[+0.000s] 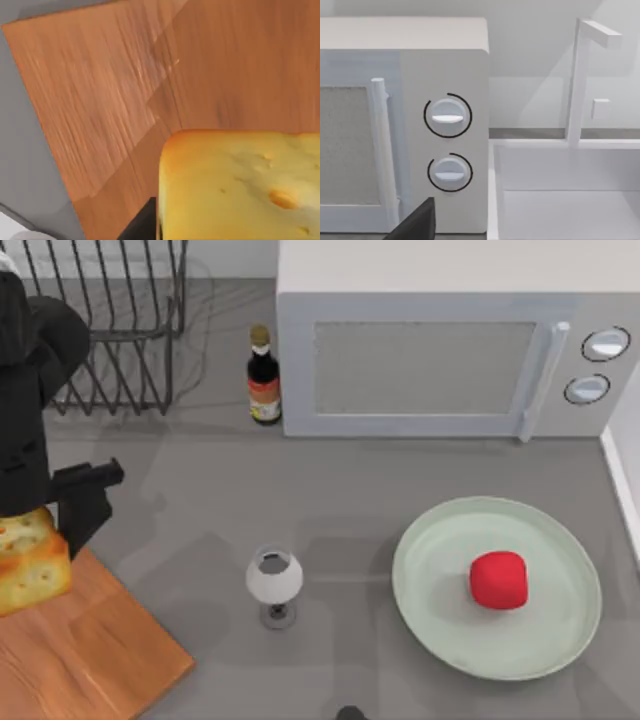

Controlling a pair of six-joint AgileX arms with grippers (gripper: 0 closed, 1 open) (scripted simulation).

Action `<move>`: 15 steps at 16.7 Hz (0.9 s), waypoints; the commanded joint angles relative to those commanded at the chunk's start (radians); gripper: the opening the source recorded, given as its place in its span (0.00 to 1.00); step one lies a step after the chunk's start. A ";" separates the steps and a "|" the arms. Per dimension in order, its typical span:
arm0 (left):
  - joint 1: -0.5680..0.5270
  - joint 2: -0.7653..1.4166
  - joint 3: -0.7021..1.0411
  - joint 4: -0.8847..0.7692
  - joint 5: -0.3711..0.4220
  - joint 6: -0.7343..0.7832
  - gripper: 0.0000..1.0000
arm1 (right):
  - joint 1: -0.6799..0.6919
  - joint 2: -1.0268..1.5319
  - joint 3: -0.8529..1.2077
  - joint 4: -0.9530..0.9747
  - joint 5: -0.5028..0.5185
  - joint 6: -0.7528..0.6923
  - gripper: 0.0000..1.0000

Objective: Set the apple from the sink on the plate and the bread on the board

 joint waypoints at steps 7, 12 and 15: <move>0.066 -0.241 -0.277 0.155 0.103 -0.694 0.00 | 0.000 0.000 0.000 0.000 0.000 0.000 1.00; 0.090 -0.347 -0.373 0.226 0.140 -0.882 0.00 | 0.000 0.000 0.000 0.000 0.000 0.000 1.00; 0.090 -0.350 -0.377 0.229 0.141 -0.888 0.00 | 0.000 0.000 0.000 0.000 0.000 0.000 1.00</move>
